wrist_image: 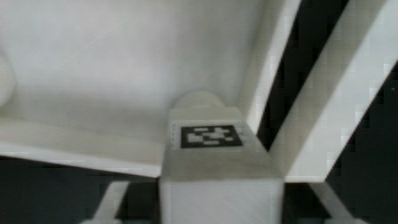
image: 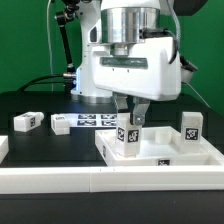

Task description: Assemble square table

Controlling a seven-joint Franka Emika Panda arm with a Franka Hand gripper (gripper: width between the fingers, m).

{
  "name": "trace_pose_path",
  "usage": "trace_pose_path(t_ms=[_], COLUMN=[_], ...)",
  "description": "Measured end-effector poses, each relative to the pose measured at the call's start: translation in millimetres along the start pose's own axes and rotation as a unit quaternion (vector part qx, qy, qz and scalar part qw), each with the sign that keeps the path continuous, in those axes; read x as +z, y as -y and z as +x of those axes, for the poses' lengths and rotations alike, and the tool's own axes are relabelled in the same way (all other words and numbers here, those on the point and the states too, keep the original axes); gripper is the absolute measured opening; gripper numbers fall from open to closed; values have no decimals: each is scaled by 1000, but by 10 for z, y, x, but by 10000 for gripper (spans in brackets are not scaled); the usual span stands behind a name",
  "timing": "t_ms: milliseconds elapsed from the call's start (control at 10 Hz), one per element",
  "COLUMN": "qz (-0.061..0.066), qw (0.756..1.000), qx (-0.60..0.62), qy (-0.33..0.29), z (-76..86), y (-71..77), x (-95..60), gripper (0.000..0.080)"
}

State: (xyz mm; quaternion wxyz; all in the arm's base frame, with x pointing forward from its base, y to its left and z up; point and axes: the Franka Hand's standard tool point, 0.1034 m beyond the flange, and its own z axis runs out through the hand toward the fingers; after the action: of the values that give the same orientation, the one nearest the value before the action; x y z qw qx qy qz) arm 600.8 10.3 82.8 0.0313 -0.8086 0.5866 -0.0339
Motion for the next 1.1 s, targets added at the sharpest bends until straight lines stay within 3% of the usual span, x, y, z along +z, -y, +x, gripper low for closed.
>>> trace_pose_path(t_ms=[500, 600, 700, 800, 900, 1100], qz=[2, 2, 3, 5, 6, 6], qw=[996, 996, 999, 1000, 997, 992], qx=[91, 84, 47, -9, -70, -123], qy=[12, 12, 12, 11, 11, 10], z=[20, 22, 37, 36, 29, 33], y=[15, 15, 16, 28, 30, 28], x=[-5, -6, -10, -15, -14, -13], gripper=[290, 406, 406, 541, 627, 643])
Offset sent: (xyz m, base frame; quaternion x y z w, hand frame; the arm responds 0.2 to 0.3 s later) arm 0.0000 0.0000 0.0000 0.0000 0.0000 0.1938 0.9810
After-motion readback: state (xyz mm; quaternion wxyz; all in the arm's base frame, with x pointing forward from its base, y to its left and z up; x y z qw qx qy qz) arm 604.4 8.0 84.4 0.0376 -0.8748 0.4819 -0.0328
